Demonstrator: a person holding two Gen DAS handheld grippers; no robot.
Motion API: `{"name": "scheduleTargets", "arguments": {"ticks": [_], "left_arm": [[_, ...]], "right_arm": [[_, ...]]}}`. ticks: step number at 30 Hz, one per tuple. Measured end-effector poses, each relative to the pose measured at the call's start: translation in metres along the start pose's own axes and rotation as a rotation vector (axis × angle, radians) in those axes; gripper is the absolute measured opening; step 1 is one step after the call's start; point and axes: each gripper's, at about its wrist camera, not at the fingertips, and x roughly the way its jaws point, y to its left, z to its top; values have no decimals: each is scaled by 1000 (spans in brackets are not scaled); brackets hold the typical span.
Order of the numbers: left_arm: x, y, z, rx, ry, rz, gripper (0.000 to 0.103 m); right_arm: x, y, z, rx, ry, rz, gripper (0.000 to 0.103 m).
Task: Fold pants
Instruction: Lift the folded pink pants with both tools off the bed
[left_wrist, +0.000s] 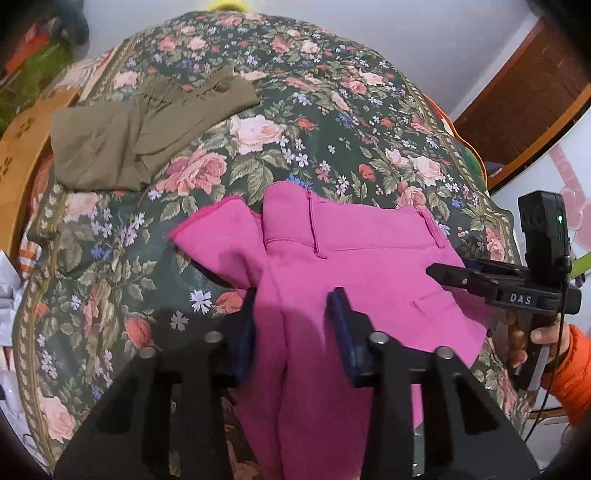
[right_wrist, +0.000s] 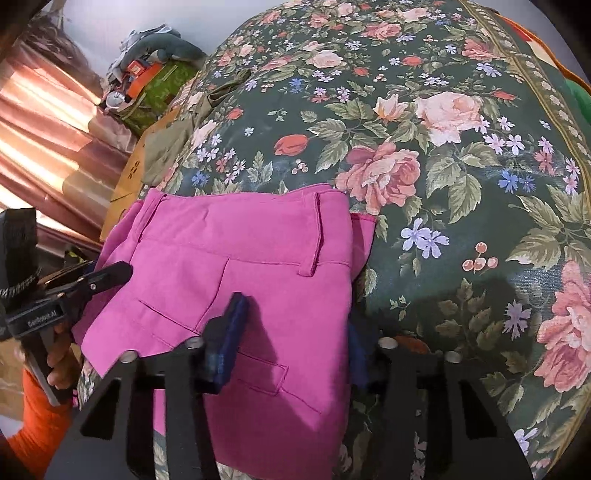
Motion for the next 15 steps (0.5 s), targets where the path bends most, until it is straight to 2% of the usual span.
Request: {"name": "scheduleTargets", "arguments": {"ticks": [2,5,10,15], "left_arm": [[-3,-2,1,8,-14,13,26],[-11,-5,2,27,-45,33,19],[-29,-19,7,85,-104,100,15],[-59,-19,23,96,-177,129,9]], "right_arm": [[-2,2,0,-12,-4,-15,24],[-8,5,4,-29,-22,-32,14],[-22,17,10,-65,-70,-33,11],[-45,41,26,-117,-145,-28,11]]}}
